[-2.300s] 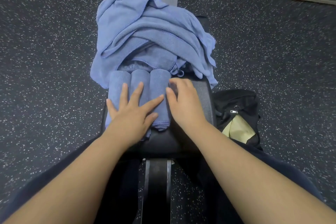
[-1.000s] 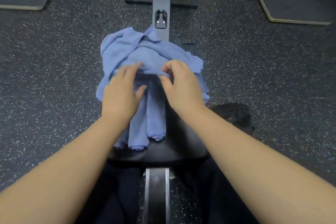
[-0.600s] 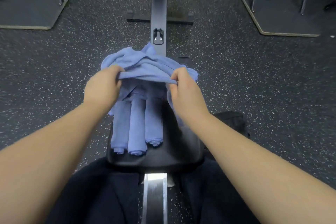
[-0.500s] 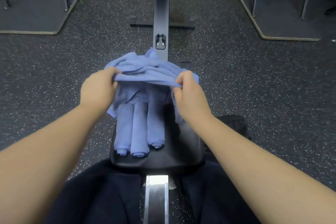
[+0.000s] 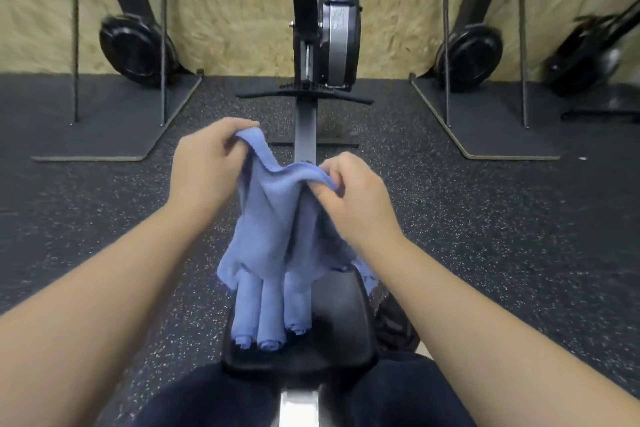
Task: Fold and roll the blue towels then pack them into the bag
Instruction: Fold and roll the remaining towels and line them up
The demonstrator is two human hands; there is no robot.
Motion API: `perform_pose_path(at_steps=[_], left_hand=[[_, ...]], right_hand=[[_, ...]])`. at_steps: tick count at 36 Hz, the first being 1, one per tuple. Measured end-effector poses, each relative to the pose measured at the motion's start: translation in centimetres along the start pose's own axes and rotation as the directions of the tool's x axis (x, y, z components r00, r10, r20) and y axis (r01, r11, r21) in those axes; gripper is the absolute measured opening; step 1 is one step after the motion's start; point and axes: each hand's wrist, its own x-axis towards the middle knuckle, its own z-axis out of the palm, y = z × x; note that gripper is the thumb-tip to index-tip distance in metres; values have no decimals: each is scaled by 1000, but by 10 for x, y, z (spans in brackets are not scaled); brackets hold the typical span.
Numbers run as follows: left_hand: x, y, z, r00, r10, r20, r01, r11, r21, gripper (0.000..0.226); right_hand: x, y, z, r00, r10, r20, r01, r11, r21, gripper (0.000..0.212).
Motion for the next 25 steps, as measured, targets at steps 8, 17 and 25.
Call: perform_pose_path(at_steps=[8, 17, 25], left_hand=[[-28, 80, -54, 996, 88, -29, -89, 994, -69, 25], [-93, 113, -97, 986, 90, 142, -82, 995, -59, 36], [-148, 118, -104, 974, 137, 178, -110, 982, -153, 17]], right_hand=[[-23, -80, -38, 995, -100, -3, 100, 995, 22, 44], [-81, -127, -64, 998, 19, -57, -14, 996, 83, 34], [-133, -137, -65, 998, 51, 24, -53, 994, 96, 22]])
